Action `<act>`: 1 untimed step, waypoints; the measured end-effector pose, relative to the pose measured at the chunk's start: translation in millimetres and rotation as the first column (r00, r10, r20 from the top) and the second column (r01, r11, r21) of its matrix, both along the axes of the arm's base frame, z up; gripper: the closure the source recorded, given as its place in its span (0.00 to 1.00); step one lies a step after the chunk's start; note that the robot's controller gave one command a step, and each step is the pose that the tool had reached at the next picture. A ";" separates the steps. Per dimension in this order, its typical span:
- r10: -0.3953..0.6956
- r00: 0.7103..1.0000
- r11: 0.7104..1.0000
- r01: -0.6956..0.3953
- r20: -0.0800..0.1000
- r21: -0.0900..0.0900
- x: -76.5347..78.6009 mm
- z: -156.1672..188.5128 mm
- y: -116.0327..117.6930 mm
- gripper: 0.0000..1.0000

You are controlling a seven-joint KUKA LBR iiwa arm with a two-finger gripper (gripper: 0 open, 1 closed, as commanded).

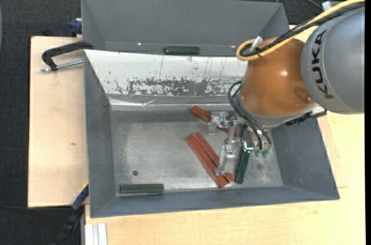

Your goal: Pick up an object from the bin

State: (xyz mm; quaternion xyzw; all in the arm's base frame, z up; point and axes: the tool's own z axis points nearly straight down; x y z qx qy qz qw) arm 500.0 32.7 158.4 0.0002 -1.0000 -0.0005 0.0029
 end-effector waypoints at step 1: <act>-0.001 1.000 1.000 0.001 0.008 0.000 1.9 3.6 -0.1 0.00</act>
Offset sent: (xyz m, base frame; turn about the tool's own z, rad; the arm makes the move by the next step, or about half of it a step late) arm -0.0030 -0.0405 -0.0884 0.1099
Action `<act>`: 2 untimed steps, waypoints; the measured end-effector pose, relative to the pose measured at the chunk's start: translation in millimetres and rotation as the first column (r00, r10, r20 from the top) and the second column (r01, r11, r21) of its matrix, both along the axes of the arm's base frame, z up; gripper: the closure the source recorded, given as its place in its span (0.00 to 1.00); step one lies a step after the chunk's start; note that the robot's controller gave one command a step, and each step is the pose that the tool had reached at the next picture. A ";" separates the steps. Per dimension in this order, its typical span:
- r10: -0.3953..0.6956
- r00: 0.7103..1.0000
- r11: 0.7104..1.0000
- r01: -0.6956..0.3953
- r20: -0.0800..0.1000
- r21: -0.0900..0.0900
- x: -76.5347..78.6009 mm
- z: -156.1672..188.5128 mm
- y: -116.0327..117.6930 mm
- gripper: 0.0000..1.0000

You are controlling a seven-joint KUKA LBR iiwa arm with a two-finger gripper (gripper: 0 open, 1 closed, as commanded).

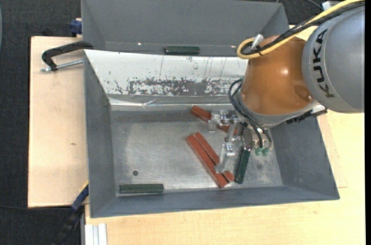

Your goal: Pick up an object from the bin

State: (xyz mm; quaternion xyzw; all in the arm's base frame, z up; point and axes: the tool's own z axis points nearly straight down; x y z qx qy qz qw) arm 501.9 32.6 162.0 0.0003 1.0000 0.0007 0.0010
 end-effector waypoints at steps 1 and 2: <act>-0.056 0.998 0.998 0.056 0.005 0.001 -0.5 -47.0 -20.3 0.00; -0.086 0.996 0.996 0.086 -0.005 -0.002 1.6 -77.7 -20.7 0.00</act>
Offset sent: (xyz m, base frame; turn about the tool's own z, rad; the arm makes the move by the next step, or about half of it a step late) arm 0.0090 0.0002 -0.0693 0.0905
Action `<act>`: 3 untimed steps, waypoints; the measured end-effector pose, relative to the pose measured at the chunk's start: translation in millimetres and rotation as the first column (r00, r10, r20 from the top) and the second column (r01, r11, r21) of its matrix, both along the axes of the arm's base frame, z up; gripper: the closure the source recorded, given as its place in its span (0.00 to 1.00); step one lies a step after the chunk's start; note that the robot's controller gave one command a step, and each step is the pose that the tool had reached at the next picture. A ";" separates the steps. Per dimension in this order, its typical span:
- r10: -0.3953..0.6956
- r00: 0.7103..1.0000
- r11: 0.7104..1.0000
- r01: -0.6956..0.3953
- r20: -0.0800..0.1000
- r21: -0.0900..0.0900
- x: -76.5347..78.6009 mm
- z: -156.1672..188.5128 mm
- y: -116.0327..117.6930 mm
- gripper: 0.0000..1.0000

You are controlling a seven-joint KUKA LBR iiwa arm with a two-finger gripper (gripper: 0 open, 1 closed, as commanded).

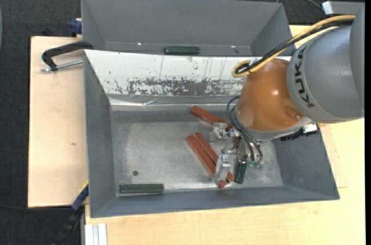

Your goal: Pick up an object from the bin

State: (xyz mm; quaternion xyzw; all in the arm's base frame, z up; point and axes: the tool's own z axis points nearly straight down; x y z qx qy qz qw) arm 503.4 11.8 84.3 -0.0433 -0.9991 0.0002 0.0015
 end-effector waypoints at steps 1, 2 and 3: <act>-0.051 0.999 0.999 0.051 0.005 0.002 -5.4 -7.0 32.3 0.00; -0.090 0.996 0.996 0.090 0.007 0.000 -3.3 -11.5 -28.5 1.00; -0.090 0.996 0.996 0.090 0.007 0.000 -3.3 -11.5 -28.5 1.00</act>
Offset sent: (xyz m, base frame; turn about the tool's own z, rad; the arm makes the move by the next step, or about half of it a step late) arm -0.0051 -0.0275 -0.0143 0.0883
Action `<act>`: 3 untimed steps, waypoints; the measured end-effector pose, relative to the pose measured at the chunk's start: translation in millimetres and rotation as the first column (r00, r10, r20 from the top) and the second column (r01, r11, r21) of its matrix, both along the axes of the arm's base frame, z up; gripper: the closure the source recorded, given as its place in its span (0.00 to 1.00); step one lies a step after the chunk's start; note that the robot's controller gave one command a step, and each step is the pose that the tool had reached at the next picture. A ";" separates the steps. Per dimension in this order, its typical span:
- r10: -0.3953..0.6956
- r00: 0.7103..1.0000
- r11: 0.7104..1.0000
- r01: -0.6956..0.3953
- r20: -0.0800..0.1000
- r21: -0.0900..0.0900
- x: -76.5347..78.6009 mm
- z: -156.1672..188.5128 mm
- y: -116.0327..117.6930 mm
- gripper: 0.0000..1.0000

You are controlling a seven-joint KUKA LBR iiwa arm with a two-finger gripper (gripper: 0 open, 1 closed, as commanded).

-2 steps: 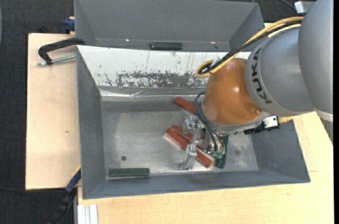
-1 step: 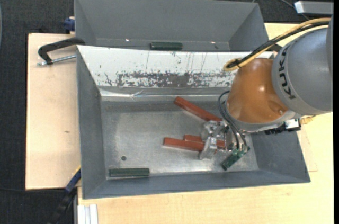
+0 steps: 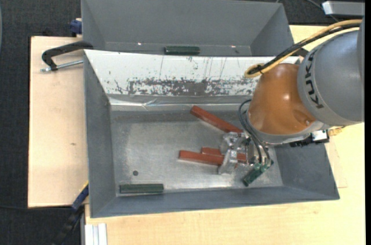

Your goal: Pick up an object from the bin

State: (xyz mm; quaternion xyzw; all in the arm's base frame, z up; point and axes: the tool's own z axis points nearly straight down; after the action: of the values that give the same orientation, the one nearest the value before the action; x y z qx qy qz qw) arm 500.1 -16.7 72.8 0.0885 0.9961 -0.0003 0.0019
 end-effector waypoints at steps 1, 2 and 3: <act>-0.013 1.000 1.000 0.013 0.001 0.002 59.1 104.3 7.1 1.00; -0.013 1.000 1.000 0.013 0.000 0.002 59.1 104.3 7.1 0.00; -0.012 1.000 1.000 0.012 0.000 0.002 59.1 104.3 7.1 1.00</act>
Offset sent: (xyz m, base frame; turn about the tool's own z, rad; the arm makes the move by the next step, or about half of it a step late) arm 0.0000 0.0000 0.0000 0.0000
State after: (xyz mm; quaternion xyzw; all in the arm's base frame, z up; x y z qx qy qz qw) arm 559.2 -9.6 177.0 0.0946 0.9955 0.0006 0.0020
